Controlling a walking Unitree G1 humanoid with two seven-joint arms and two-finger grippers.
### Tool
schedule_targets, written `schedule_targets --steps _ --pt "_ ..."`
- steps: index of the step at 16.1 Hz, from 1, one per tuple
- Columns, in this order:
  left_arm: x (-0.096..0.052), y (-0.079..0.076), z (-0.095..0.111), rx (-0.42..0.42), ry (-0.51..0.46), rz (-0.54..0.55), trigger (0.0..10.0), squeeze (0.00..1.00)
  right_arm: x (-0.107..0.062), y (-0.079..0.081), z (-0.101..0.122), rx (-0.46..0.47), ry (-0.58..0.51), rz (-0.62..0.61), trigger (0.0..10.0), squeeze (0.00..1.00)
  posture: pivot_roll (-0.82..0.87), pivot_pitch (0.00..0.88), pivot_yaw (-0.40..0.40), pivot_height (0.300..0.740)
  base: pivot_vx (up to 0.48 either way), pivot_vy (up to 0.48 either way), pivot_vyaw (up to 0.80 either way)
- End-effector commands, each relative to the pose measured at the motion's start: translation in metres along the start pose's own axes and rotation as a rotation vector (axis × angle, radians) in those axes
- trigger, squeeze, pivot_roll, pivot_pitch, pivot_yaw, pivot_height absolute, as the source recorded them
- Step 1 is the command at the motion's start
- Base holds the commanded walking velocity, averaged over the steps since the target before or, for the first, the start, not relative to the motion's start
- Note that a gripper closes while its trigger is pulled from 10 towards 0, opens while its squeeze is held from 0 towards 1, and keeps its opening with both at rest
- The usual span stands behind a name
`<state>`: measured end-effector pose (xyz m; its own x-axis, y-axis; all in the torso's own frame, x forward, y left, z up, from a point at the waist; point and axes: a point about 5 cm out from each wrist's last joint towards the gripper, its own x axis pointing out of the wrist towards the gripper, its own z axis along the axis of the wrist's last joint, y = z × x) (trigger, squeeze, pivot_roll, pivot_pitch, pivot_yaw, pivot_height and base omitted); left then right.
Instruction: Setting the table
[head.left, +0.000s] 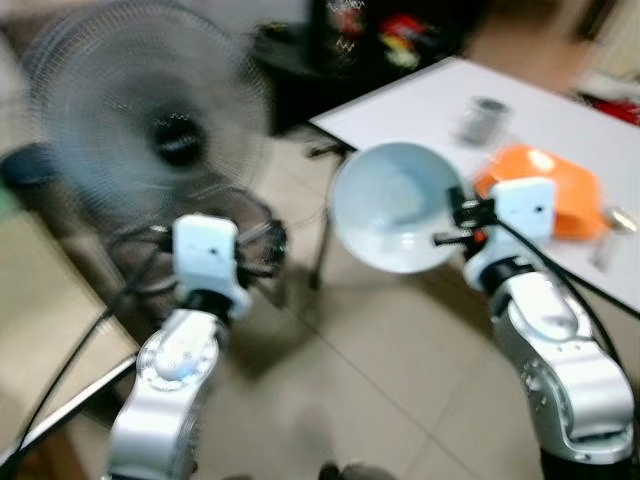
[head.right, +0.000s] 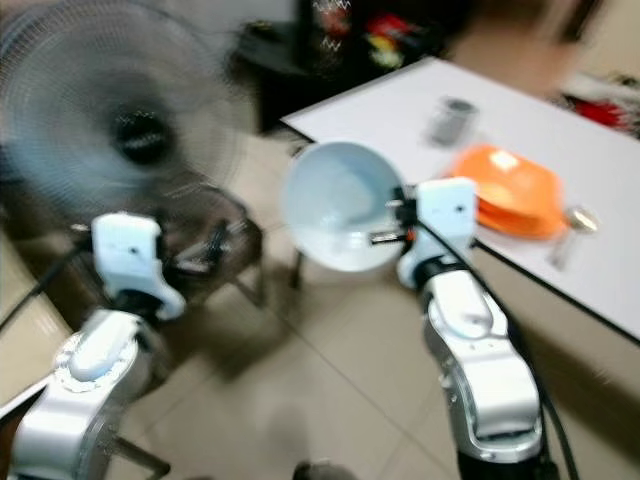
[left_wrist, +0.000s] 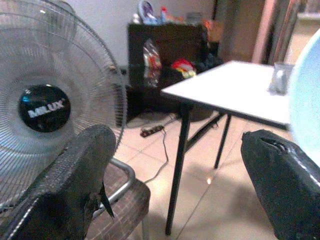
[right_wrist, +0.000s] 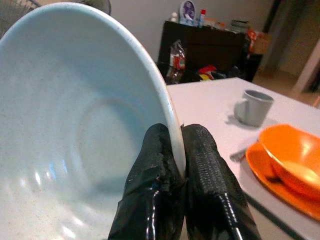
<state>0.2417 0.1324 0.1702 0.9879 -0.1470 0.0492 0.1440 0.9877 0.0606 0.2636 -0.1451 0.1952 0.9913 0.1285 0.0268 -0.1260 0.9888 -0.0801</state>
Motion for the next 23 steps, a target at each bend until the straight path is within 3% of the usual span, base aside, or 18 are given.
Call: schedule_targets --steps 1,7,9,17,23 --pt "0.002 -0.007 -0.001 0.001 0.004 -0.036 10.0 0.00 -0.002 -0.003 0.007 -0.006 -0.029 -0.011 10.0 0.00 -0.01 0.031 -0.034 0.740 0.000 0.000 -0.80" --pt "-0.003 -0.011 0.002 -0.011 -0.002 -0.048 10.0 0.00 0.003 0.005 0.008 0.013 -0.027 0.012 10.0 0.00 0.03 0.037 -0.063 0.740 0.000 0.000 -0.80" --pt "-0.005 -0.003 0.001 0.008 -0.006 0.018 10.0 0.00 0.007 0.002 0.007 0.005 -0.019 0.008 10.0 0.00 0.02 0.051 -0.075 0.740 0.000 0.000 -0.80" --pt "-0.004 0.000 0.004 0.036 -0.028 0.045 10.0 0.00 0.004 0.000 0.004 -0.009 -0.001 0.013 10.0 0.00 0.02 0.051 -0.075 0.740 0.000 -0.064 -0.80" --pt "0.002 0.005 0.000 0.054 0.009 0.070 10.0 0.00 0.000 -0.010 0.001 -0.004 0.000 -0.037 10.0 0.00 0.02 0.034 -0.061 0.740 0.000 -0.088 0.00"
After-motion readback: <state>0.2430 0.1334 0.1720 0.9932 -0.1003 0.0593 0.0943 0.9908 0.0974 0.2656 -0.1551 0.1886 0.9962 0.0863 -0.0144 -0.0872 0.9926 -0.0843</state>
